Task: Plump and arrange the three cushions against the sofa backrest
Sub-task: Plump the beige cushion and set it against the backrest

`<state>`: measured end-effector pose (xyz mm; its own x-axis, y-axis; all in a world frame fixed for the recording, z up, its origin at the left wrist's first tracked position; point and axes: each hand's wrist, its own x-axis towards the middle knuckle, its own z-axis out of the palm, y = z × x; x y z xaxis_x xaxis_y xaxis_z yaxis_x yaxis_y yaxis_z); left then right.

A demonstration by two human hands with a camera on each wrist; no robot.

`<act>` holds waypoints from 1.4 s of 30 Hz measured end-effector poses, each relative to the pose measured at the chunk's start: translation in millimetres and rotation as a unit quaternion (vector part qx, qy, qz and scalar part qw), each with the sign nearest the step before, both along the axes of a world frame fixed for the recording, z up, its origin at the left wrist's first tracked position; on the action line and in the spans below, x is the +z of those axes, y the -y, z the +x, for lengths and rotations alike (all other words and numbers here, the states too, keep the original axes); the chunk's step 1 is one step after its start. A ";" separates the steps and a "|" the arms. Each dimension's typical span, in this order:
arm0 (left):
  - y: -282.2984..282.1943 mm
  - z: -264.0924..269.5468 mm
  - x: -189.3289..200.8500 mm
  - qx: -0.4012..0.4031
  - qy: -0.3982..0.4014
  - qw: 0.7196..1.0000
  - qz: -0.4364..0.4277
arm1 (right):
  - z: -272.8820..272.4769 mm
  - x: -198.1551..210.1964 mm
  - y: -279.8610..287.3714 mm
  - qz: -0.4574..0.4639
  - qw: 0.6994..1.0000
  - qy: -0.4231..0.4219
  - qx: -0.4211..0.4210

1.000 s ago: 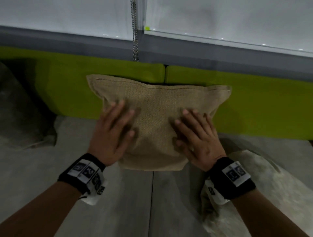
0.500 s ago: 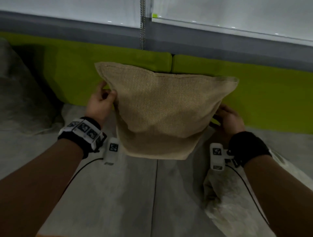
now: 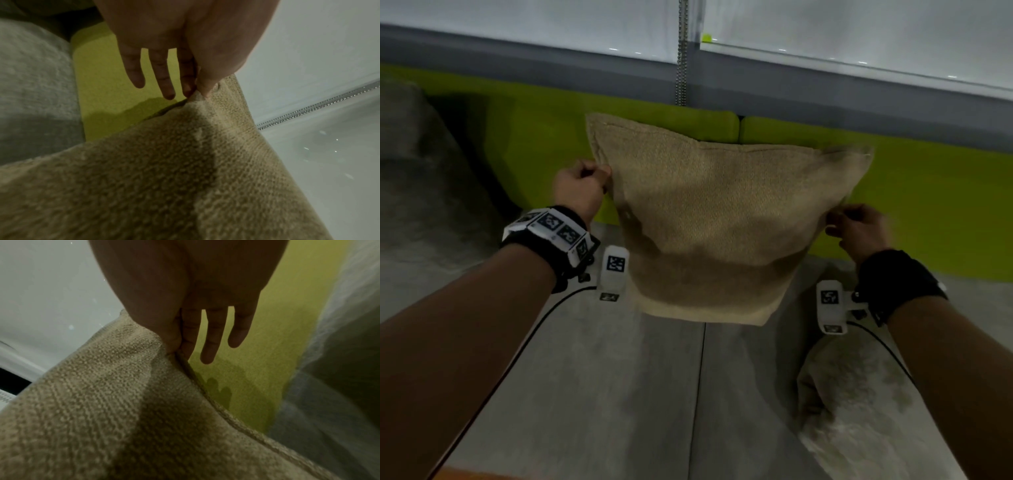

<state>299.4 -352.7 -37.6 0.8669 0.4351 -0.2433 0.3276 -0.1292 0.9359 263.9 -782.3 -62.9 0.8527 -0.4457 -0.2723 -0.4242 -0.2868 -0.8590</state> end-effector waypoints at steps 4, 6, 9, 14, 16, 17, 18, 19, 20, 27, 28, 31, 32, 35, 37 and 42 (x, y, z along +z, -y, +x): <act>0.2 -15.9 -6.8 -0.017 -0.011 1.000 0.004 | -6.9 -3.1 6.7 -0.042 0.999 -0.019 0.001; -10.3 -39.9 -30.2 0.033 -0.032 0.998 -0.044 | -31.0 11.1 2.7 -0.161 0.985 0.053 -0.011; -32.0 -91.1 -109.5 0.026 -0.176 0.982 -0.057 | -68.1 48.1 -33.1 -0.338 0.885 0.305 0.095; 43.1 -172.3 -143.9 -0.191 -0.411 0.876 -0.165 | -71.0 67.9 -123.0 -0.441 0.713 0.375 0.396; 82.8 -184.5 -133.4 -0.183 -0.410 0.859 -0.246 | -57.3 66.3 -142.6 -0.476 0.707 0.273 0.445; 97.1 -185.0 -134.0 -0.178 -0.379 0.872 -0.255 | -48.3 65.4 -146.2 -0.475 0.724 0.205 0.456; 109.3 -183.4 -135.9 -0.160 -0.339 0.891 -0.258 | -38.2 63.9 -147.5 -0.468 0.743 0.143 0.457; 119.5 -181.4 -132.6 -0.137 -0.307 0.897 -0.287 | -28.8 62.2 -147.2 -0.466 0.754 0.095 0.453; 127.3 -180.9 -132.0 -0.114 -0.283 0.900 -0.311 | -22.9 61.3 -145.8 -0.471 0.758 0.072 0.445; 116.2 -197.2 -107.7 0.072 -0.098 0.926 -0.358 | -42.9 72.8 -114.5 -0.365 0.859 0.068 0.352; 106.9 -194.4 -96.9 0.086 -0.060 0.936 -0.335 | -50.9 70.6 -106.9 -0.333 0.883 0.076 0.322; 85.1 -176.8 -51.6 0.114 0.031 0.961 -0.249 | -81.8 58.1 -94.9 -0.184 0.949 0.099 0.237; 81.2 -169.8 -33.5 0.109 0.054 0.973 -0.198 | -91.0 55.9 -96.7 -0.127 0.962 0.106 0.216; 73.9 -151.6 17.4 0.086 0.115 0.988 -0.050 | -108.3 54.6 -102.4 -0.002 0.979 0.068 0.192; 69.9 -139.7 47.0 0.052 0.149 0.985 0.071 | -114.4 53.8 -91.4 -0.044 0.973 0.044 0.221; 63.3 -113.3 81.6 -0.100 0.259 0.867 0.415 | -107.5 70.7 -46.0 -0.225 0.923 0.243 0.193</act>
<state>186.1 -415.9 44.0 0.8441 0.1033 0.5261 -0.2152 -0.8335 0.5089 156.5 -736.3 7.8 0.9442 -0.0569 0.3243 0.1898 -0.7108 -0.6773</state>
